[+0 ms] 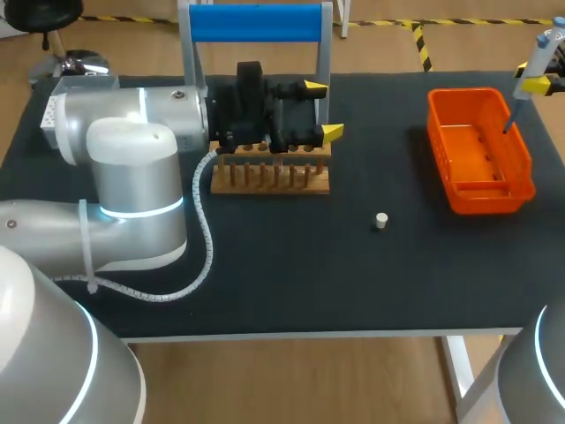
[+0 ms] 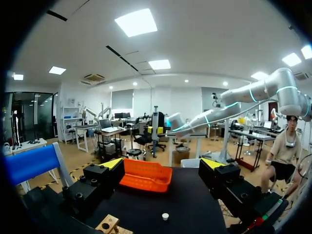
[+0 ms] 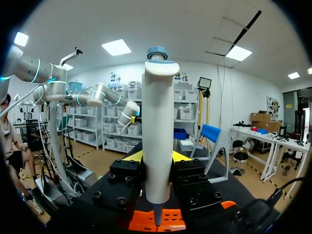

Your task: Invert the test tube, pick up the pipette, mount the tip to pipette, aspirate from beaker and dispense into the tube, eject the tip, return the pipette, and cap with the stopper.

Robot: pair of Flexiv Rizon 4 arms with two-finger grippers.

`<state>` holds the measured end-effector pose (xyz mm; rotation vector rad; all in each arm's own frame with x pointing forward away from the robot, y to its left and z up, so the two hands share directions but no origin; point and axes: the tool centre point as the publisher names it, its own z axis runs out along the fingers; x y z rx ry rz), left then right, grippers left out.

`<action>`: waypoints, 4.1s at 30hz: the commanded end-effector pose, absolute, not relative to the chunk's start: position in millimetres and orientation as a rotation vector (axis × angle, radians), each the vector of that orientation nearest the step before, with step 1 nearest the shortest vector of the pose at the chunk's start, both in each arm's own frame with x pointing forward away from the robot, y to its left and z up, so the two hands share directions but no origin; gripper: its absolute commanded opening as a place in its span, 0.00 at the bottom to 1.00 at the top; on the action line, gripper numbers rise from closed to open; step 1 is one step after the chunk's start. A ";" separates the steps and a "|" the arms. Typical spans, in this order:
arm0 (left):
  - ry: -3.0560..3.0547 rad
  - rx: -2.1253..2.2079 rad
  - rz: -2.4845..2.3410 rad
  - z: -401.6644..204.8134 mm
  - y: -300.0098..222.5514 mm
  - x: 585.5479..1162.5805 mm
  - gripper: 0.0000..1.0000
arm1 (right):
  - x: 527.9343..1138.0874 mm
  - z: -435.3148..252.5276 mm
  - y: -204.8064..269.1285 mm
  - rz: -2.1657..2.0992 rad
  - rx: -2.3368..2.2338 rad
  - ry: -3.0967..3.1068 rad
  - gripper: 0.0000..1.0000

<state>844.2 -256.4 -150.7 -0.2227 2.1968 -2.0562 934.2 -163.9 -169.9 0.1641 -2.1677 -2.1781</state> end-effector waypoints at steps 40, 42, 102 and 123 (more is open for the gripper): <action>2.193 -0.224 -2.056 -151.8 -258.0 844.4 1.00 | 856.6 -179.5 56.0 -2.059 0.308 -2.140 0.00; 2.193 -0.224 -2.056 -151.8 -258.0 844.4 1.00 | 853.2 -181.9 64.5 -2.063 0.310 -2.135 0.00; 2.193 -0.224 -2.056 -151.8 -258.0 844.4 0.47 | 846.9 -193.4 178.0 -2.185 0.224 -2.128 0.00; 2.193 -0.224 -2.056 -151.8 -258.0 844.4 0.00 | 846.1 -191.9 176.2 -2.169 0.245 -2.138 1.00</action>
